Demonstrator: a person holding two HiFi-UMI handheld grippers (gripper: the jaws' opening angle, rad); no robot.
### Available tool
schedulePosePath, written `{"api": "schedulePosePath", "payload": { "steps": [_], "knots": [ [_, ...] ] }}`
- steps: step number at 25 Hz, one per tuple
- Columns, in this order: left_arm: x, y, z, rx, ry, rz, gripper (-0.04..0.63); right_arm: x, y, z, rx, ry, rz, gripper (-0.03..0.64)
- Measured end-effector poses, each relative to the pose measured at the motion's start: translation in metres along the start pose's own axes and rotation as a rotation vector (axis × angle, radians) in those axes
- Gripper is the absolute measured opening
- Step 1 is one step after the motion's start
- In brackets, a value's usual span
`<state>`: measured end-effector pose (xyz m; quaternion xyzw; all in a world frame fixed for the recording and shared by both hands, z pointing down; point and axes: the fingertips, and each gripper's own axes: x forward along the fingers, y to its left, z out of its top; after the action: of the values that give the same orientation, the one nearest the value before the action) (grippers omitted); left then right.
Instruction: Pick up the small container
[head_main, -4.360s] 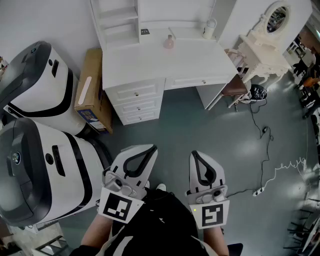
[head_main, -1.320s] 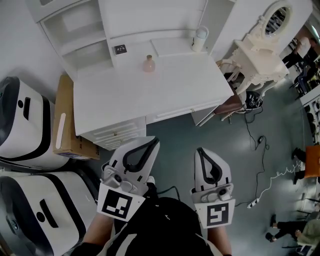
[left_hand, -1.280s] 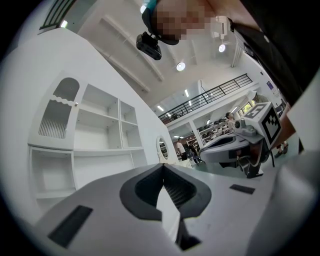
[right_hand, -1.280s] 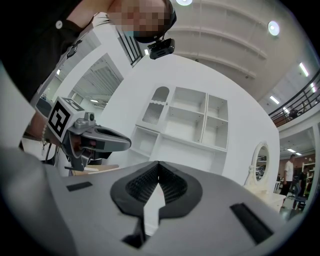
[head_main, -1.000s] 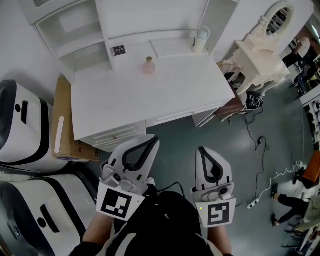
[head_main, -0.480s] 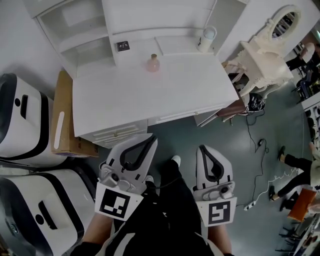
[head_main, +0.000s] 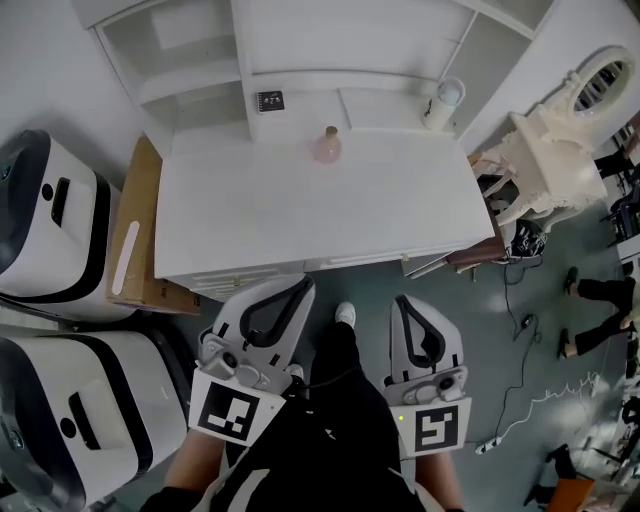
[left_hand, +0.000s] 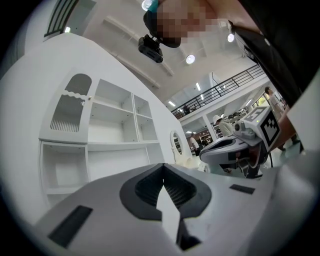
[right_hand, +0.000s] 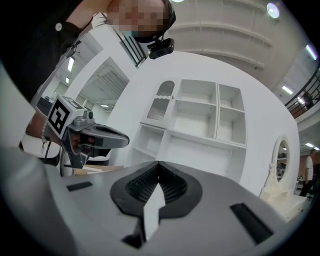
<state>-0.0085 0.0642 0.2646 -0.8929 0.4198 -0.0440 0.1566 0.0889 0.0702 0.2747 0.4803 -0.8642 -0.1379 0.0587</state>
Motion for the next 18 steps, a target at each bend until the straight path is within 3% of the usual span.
{"api": "schedulePosePath", "payload": {
  "steps": [18],
  "knots": [
    [0.128,0.046,-0.023,-0.013,0.077,0.162,0.002,0.109,-0.096,-0.040,0.043,-0.036,0.211,0.002]
  ]
}}
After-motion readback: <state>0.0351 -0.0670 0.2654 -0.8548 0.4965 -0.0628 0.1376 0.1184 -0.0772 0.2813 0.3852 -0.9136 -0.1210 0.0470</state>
